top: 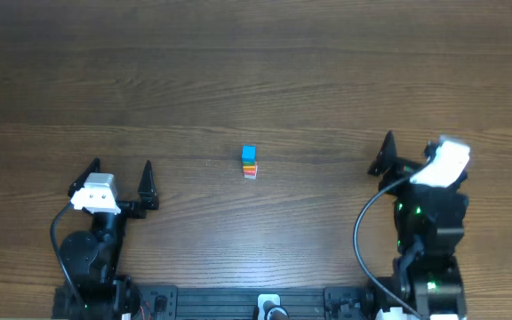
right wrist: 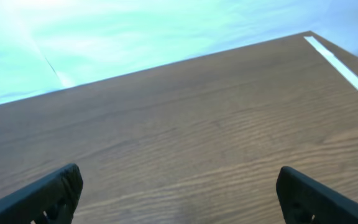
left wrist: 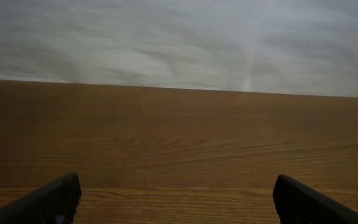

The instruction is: Stack Cubes

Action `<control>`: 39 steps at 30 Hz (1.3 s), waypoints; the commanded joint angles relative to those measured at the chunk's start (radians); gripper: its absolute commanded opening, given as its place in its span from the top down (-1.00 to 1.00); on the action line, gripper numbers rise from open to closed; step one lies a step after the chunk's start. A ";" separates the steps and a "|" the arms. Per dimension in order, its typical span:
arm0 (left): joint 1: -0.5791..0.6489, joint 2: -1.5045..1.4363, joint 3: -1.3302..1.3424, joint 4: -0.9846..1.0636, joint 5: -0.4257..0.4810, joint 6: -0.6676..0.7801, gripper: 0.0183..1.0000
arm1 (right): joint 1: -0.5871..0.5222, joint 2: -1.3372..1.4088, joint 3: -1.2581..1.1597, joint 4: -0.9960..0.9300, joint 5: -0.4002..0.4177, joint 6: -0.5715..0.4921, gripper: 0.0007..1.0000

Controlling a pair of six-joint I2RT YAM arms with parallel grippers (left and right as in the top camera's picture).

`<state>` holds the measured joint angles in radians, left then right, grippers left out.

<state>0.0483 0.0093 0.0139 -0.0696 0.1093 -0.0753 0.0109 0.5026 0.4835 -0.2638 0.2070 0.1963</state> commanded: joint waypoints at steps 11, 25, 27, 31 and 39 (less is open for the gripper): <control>0.006 -0.006 -0.008 0.003 0.013 -0.010 -1.00 | -0.061 -0.394 -0.399 0.118 -0.169 -0.056 -0.98; 0.006 -0.006 -0.008 0.003 0.013 -0.010 -1.00 | -0.062 -0.498 -0.449 0.129 -0.214 -0.160 -0.98; 0.006 -0.006 -0.008 0.003 0.013 -0.010 -1.00 | -0.062 -0.498 -0.465 0.164 -0.214 -0.189 -0.98; 0.006 -0.006 -0.008 0.003 0.013 -0.010 -1.00 | -0.059 -0.498 -0.480 0.192 -0.214 -0.198 -0.99; 0.006 -0.006 -0.008 0.003 0.013 -0.010 -1.00 | -0.056 -0.498 -0.479 0.192 -0.214 -0.198 -0.98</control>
<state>0.0483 0.0093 0.0139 -0.0692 0.1093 -0.0753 -0.0452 0.0158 0.0135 -0.0746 0.0051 0.0082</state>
